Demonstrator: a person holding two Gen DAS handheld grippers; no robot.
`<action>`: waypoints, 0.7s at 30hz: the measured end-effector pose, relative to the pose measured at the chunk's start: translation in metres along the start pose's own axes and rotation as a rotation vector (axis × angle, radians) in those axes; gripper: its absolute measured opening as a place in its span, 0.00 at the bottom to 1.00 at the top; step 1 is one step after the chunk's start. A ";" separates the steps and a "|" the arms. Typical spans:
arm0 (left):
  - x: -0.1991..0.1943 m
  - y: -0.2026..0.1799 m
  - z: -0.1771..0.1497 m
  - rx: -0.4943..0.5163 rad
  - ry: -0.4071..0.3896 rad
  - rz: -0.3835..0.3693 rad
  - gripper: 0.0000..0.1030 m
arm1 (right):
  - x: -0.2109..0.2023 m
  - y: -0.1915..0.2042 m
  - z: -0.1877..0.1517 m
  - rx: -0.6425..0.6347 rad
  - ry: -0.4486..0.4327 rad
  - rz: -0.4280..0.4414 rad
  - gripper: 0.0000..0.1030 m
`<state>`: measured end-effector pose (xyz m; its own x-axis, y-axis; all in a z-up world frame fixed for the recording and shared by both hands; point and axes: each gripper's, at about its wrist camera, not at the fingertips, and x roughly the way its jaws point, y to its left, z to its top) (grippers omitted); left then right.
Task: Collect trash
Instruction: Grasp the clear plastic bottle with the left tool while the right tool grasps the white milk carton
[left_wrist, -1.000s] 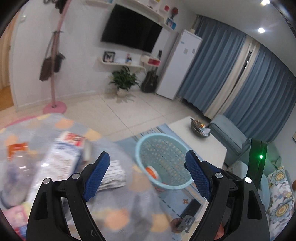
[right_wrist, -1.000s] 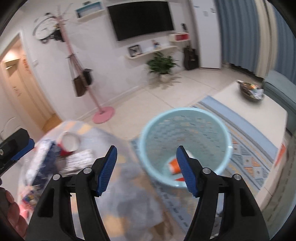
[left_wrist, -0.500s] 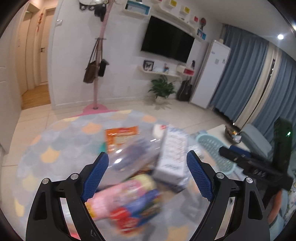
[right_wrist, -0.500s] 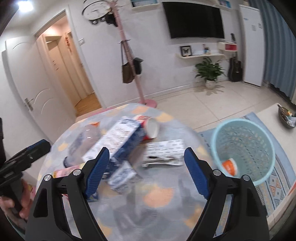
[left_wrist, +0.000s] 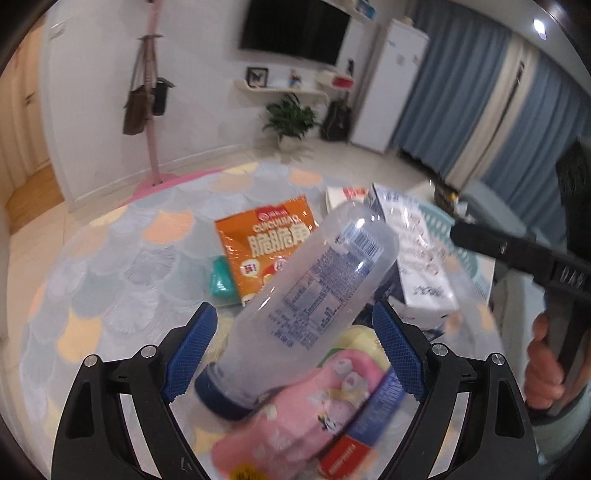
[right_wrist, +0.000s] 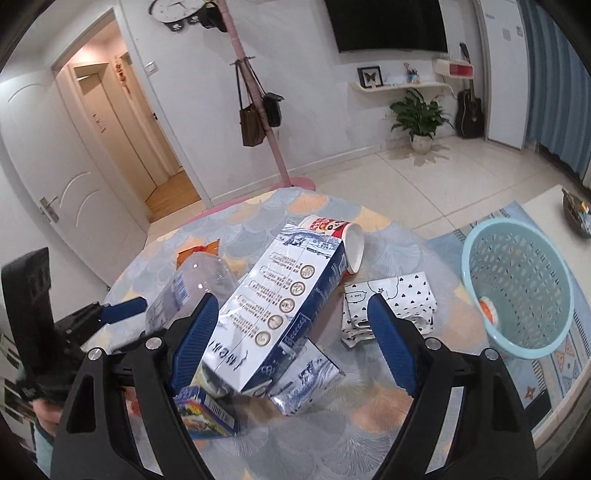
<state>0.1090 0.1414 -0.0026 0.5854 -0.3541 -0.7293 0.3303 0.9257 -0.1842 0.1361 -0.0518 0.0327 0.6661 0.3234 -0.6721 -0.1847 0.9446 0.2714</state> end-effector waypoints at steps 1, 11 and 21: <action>0.005 -0.003 0.002 0.018 0.010 0.007 0.82 | 0.004 -0.002 0.001 0.008 0.006 -0.004 0.76; 0.018 -0.008 0.003 0.102 0.043 0.047 0.75 | 0.029 -0.004 0.010 0.094 0.059 0.016 0.76; -0.008 0.032 -0.003 -0.099 -0.053 -0.040 0.66 | 0.049 0.018 0.008 0.107 0.102 0.007 0.76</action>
<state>0.1130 0.1741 -0.0047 0.6126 -0.3953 -0.6845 0.2811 0.9183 -0.2787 0.1709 -0.0190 0.0101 0.5874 0.3395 -0.7347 -0.1073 0.9324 0.3451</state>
